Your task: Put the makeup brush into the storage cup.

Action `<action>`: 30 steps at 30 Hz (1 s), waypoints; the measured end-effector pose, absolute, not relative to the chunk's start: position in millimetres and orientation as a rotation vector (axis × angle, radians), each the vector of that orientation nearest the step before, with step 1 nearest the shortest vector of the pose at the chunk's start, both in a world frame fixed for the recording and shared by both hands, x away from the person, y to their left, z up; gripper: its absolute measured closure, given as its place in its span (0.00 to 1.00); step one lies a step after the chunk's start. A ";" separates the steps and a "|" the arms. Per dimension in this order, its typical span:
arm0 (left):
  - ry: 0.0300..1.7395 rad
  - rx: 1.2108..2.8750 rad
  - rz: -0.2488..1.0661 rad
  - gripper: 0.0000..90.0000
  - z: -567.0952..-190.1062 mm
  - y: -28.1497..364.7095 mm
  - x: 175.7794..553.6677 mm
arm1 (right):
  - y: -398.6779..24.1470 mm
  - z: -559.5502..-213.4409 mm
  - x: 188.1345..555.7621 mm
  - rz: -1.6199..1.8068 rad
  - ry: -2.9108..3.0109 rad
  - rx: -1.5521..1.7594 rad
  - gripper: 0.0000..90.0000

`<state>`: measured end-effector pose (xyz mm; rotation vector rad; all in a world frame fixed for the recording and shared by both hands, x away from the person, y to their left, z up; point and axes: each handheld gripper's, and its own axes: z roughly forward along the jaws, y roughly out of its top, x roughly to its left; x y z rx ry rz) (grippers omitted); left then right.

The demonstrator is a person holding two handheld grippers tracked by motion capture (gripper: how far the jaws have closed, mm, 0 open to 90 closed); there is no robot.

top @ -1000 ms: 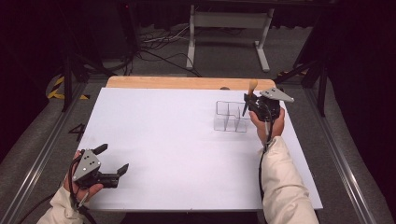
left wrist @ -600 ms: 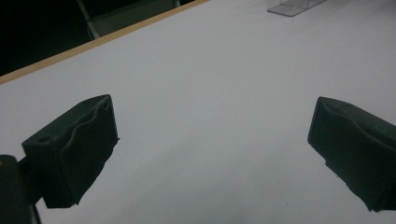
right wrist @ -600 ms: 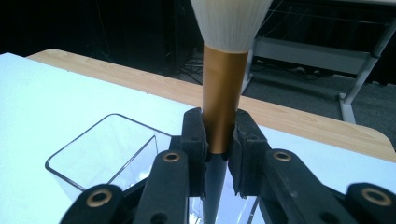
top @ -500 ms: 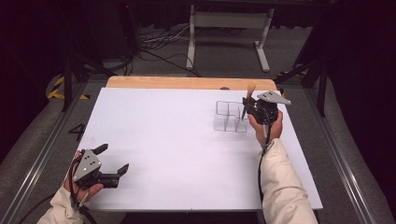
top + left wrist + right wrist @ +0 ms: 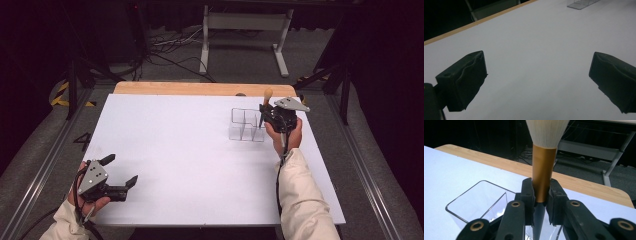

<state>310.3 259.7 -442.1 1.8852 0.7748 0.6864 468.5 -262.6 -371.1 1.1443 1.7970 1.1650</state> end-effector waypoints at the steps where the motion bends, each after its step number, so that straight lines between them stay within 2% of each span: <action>1: 0.773 1.884 0.684 0.02 -442.1 259.8 310.2 | -262.5 -371.1 468.6 1.165 1.799 1.143 0.86; 15: 0.773 1.880 0.698 0.02 -441.5 259.4 309.5 | -259.4 -367.5 470.7 1.127 1.831 1.128 0.84; 18: 0.777 1.879 0.695 0.02 -441.7 259.3 309.6 | -260.9 -367.3 470.3 1.139 1.816 1.136 0.67; 20: 0.774 1.880 0.697 0.02 -441.7 259.4 309.7 | -260.7 -367.1 470.4 1.130 1.816 1.134 0.64; 21: 0.773 1.882 0.697 0.02 -441.8 259.3 309.8 | -261.4 -366.2 469.5 1.135 1.816 1.131 0.59; 25: 0.774 1.884 0.695 0.02 -441.8 258.9 309.5 | -261.7 -365.1 468.3 1.142 1.814 1.129 0.52; 30: 0.773 1.881 0.699 0.02 -441.6 258.7 309.1 | -262.7 -361.6 465.3 1.167 1.803 1.111 0.49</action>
